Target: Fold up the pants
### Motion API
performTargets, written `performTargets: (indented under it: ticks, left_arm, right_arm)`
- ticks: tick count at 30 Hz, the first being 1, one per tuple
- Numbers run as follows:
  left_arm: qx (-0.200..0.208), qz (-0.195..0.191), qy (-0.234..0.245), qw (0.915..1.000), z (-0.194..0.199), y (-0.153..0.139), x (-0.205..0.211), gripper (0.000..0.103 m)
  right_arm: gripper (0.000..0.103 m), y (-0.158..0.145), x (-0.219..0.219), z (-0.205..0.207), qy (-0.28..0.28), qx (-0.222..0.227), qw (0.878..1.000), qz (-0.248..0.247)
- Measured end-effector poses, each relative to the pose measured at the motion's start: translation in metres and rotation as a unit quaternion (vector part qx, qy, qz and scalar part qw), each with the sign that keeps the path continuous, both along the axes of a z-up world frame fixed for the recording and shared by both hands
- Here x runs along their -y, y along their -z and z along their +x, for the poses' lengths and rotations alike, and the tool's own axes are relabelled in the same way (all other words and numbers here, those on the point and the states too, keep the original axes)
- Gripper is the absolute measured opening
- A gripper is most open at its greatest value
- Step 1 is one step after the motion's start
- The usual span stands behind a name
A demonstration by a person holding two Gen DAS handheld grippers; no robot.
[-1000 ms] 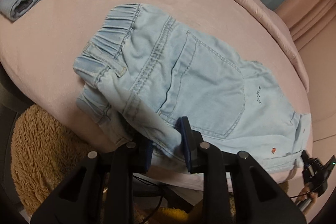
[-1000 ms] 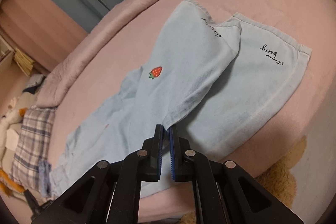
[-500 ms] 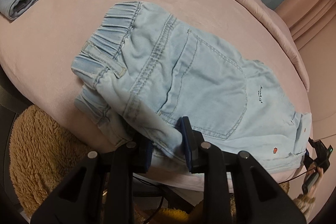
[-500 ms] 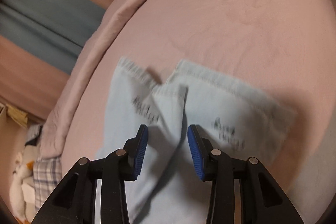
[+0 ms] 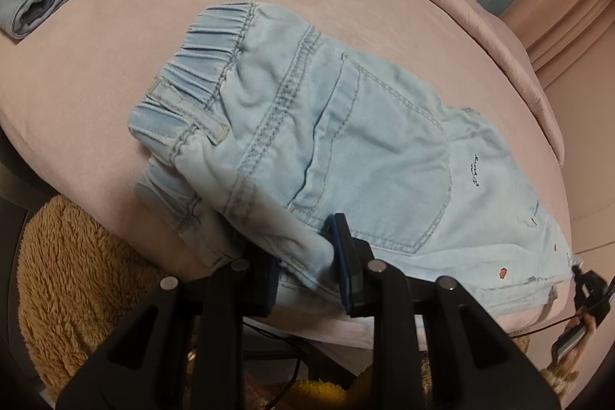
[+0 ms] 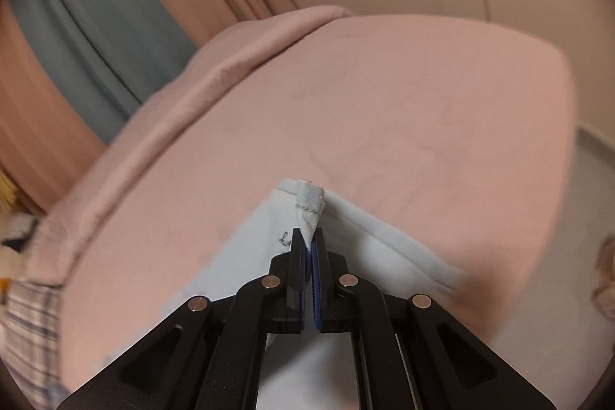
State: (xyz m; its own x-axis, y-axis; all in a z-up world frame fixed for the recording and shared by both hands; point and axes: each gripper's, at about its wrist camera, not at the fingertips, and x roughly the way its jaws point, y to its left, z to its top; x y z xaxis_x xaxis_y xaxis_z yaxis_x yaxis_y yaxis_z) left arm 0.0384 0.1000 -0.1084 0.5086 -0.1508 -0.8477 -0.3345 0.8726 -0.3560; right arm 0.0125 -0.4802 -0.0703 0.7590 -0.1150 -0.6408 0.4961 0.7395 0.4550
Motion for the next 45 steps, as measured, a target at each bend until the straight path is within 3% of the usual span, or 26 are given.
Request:
performTargets:
  ticks: [5,8,11,14,17,20,23,26,30,33,35,37,39,42,45]
  left_arm:
    - [-0.003,-0.006,0.011,0.9999,0.002,-0.002,-0.002,0.025]
    - [0.008,-0.005,0.0,1.0,-0.003,-0.009,-0.003,0.023]
    - [0.023,0.028,0.009,0.9993,-0.009,-0.019,0.006,0.022]
    - [0.012,0.031,0.019,0.9993,-0.008,-0.017,0.008,0.022]
    - [-0.008,0.013,0.018,0.9997,-0.002,-0.004,0.003,0.023]
    - [-0.007,0.023,0.024,0.9994,0.0,-0.007,0.005,0.024]
    - [-0.009,0.02,0.034,0.9992,0.001,-0.009,0.005,0.026]
    - [-0.014,-0.006,0.036,0.9992,0.0,-0.019,-0.004,0.035]
    - [0.021,0.015,0.024,0.9994,-0.01,-0.049,-0.022,0.062]
    - [0.054,0.017,0.019,0.9982,-0.006,-0.068,-0.039,0.069]
    - [0.063,0.028,0.017,0.9975,0.005,-0.073,-0.05,0.074]
    - [0.069,0.035,0.018,0.9969,0.019,-0.07,-0.06,0.076]
    - [0.059,0.021,0.017,0.9979,0.034,-0.06,-0.071,0.076]
    - [0.03,-0.01,0.027,0.9991,0.057,-0.042,-0.082,0.075]
    - [-0.003,-0.026,0.039,0.9989,0.069,-0.024,-0.087,0.072]
  right_arm:
    - [0.004,0.033,0.01,-0.012,0.019,-0.044,0.999,0.021]
    - [0.004,0.032,0.01,-0.017,0.022,-0.046,0.998,0.02]
    - [0.003,0.024,0.008,-0.022,0.029,-0.041,0.999,0.011]
    - [0.003,0.021,0.006,-0.031,0.037,-0.037,0.999,0.004]
    - [0.003,0.036,0.014,-0.033,0.035,-0.047,0.998,0.024]
    - [0.003,0.054,0.019,-0.034,0.036,-0.061,0.996,0.047]
    - [0.002,0.053,0.017,-0.034,0.035,-0.064,0.996,0.041]
    - [0.002,0.049,0.014,-0.03,0.03,-0.082,0.996,0.025]
    - [0.005,0.026,-0.002,-0.029,0.019,-0.104,0.994,-0.031]
    - [0.025,-0.003,-0.028,-0.019,-0.018,-0.091,0.994,-0.061]
    - [0.031,-0.023,-0.059,-0.002,-0.078,-0.065,0.993,-0.064]
    - [0.031,-0.035,-0.092,0.019,-0.15,-0.044,0.986,-0.055]
    - [0.031,-0.043,-0.137,0.048,-0.239,-0.033,0.97,-0.03]
    - [0.031,-0.044,-0.211,0.089,-0.361,-0.037,0.932,0.005]
    - [0.031,-0.04,-0.278,0.124,-0.434,-0.063,0.899,0.006]
